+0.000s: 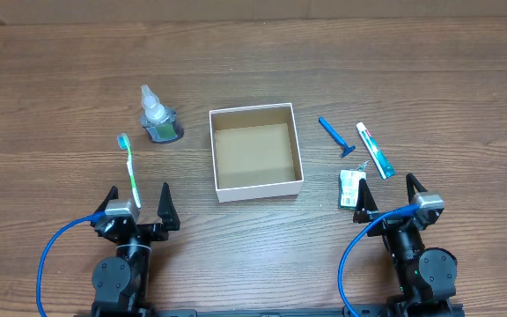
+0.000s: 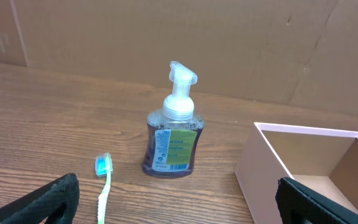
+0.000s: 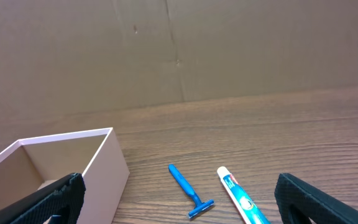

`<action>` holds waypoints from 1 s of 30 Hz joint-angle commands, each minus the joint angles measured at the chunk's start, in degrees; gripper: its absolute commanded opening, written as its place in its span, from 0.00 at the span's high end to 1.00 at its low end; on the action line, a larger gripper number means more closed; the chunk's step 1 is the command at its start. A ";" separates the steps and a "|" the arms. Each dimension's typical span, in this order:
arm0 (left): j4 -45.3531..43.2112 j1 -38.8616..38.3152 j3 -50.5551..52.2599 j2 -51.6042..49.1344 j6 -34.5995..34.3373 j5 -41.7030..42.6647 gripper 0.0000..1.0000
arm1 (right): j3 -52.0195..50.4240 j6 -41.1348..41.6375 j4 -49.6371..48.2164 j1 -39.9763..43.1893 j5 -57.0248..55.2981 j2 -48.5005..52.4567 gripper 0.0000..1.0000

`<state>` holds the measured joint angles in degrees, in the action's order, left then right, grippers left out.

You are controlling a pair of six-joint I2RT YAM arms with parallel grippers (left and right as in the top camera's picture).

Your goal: Pack container

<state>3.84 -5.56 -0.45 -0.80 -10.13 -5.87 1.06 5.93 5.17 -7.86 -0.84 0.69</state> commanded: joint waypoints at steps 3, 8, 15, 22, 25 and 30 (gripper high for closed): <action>-0.20 -0.09 0.17 0.52 -4.07 8.41 0.00 | -0.59 -0.39 -0.35 0.44 0.13 -0.44 0.00; -1.18 -0.20 0.11 0.44 -16.72 24.79 0.00 | -0.59 -0.39 -0.35 0.44 0.13 -0.44 0.00; -4.74 -0.20 -0.55 0.44 -26.32 34.99 0.00 | -0.59 -0.39 -0.35 0.44 0.13 -0.44 0.00; 0.70 -0.15 -16.83 -1.55 -21.33 27.98 0.00 | -0.59 -0.39 -0.35 0.44 0.13 -0.44 0.00; 6.40 -0.13 -27.23 -6.93 -16.55 22.38 0.00 | -0.59 -0.39 -0.35 0.44 0.13 -0.44 0.00; 26.40 -0.13 -52.65 -26.84 -12.00 8.63 0.00 | -0.59 -0.39 -0.35 0.44 0.13 -0.44 0.00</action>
<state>21.30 -5.61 -38.30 -14.17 -27.00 15.40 1.06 5.93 5.08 -7.86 -0.82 0.64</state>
